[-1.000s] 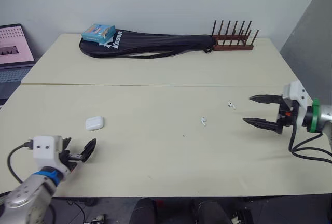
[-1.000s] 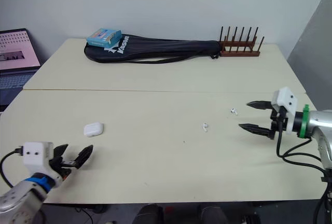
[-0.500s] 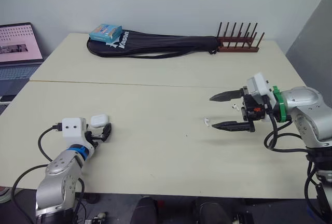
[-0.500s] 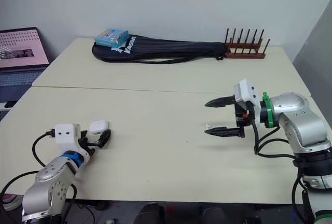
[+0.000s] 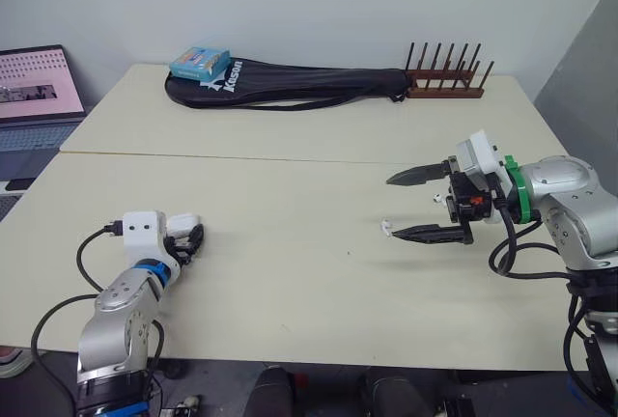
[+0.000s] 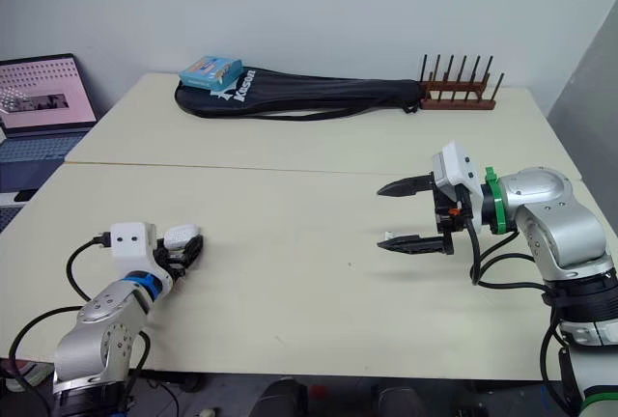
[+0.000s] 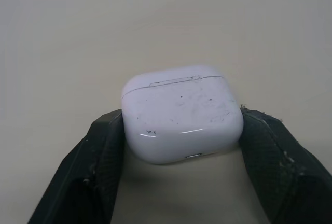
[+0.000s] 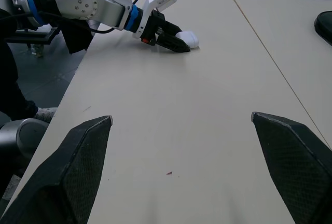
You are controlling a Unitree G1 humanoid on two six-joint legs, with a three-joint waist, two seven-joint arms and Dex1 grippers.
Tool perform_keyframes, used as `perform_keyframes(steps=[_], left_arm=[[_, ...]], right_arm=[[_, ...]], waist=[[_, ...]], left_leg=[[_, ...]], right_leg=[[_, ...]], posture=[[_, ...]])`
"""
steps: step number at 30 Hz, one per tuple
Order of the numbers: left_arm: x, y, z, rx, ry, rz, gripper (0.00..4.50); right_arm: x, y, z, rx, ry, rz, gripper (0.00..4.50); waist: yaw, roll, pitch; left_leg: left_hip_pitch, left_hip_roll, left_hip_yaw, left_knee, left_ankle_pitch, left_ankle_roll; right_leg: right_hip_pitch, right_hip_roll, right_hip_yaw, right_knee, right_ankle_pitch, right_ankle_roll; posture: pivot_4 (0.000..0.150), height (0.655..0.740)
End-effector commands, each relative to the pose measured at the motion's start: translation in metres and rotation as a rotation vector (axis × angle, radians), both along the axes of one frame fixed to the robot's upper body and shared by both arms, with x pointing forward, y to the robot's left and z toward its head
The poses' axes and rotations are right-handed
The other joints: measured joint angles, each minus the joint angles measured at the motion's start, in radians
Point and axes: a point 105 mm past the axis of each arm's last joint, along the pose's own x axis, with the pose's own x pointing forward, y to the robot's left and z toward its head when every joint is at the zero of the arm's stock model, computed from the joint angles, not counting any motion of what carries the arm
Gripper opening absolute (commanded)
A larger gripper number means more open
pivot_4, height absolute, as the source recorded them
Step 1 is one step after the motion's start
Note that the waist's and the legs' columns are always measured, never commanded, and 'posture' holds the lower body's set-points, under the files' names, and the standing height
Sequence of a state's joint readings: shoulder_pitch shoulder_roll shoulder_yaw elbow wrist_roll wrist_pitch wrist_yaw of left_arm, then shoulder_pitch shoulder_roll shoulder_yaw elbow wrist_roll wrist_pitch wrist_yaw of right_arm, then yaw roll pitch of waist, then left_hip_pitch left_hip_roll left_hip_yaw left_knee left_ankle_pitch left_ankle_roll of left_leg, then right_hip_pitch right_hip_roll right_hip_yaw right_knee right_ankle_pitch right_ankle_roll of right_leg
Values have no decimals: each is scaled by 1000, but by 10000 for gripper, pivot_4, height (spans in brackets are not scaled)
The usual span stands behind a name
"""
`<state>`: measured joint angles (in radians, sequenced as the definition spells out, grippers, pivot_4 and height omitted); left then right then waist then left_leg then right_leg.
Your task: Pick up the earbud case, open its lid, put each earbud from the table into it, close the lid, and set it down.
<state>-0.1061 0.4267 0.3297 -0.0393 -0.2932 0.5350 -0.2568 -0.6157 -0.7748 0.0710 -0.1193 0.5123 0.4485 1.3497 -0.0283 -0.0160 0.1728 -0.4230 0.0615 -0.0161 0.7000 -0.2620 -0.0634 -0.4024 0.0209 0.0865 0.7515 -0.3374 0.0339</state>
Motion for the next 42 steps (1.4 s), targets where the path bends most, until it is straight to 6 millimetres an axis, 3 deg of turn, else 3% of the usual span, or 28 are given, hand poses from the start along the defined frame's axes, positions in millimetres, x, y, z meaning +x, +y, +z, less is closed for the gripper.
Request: perform_keyframes(steps=[1, 4, 8, 13, 17, 22, 27, 34, 42], left_arm=[[-2, 3, -24, 16, 109, -28, 27974], [-3, 9, -21, 79, 111, -80, 27973], [-5, -5, -14, 102, 71, -236, 27971], [-25, -82, 4, 81, -57, -688, 27964], [-36, -125, 18, 36, -167, -869, 27957], [-53, -159, 30, 94, -280, -1060, 27956], [-65, -187, 42, 184, -424, -1221, 27955], [-71, -204, 50, 238, -547, -1315, 27955], [-67, -209, 55, 267, -603, -1330, 27955]], right_arm=[[-5, -2, 9, 3, -38, 1, 45000], [-6, -7, 8, -7, -38, -21, 45000], [-7, -13, 6, -18, -27, -58, 45000], [-13, -19, -4, 5, 70, -158, 45000], [-18, -7, -23, 25, 239, -267, 45000], [-32, 10, -42, 31, 483, -319, 45000], [-41, 25, -47, 49, 687, -296, 45000], [-37, 43, -49, 89, 804, -278, 45000], [-38, 55, -52, 95, 875, -238, 45000]], waist=[[1, 2, -1], [1, 2, -1], [-4, 2, -1], [2, 2, -1], [1, -1, 1], [-7, -5, 3], [-5, -6, 4], [-6, -7, 4], [-5, -7, 4]], left_leg=[[0, 0, 0, 0, 0, 0], [2, 0, -1, 0, 0, 0], [6, 0, 1, -1, 0, 0], [5, 0, 1, -2, 0, 0], [3, -1, 1, -2, -1, 0], [3, 0, 0, -3, -1, 0], [3, 0, 1, -3, -1, 0], [0, 0, 1, -3, -1, 0], [-8, 1, -1, -3, -1, 1]], right_leg=[[0, 0, 0, 0, 0, 0], [2, 0, -1, 0, 0, 0], [6, 0, 0, -1, -1, 0], [6, -2, 0, -4, -2, 0], [6, -4, 0, -5, -3, 1], [5, -1, 0, -5, -3, 1], [5, -1, 1, -6, -3, 1], [2, 0, 1, -6, -3, 1], [-5, 1, -1, -6, -3, 1]], posture=[[1500, 6787], [1500, 6787], [1500, 6787], [1500, 6787], [1500, 6787], [1500, 6787], [1500, 6787], [1500, 6787], [1500, 6787]])
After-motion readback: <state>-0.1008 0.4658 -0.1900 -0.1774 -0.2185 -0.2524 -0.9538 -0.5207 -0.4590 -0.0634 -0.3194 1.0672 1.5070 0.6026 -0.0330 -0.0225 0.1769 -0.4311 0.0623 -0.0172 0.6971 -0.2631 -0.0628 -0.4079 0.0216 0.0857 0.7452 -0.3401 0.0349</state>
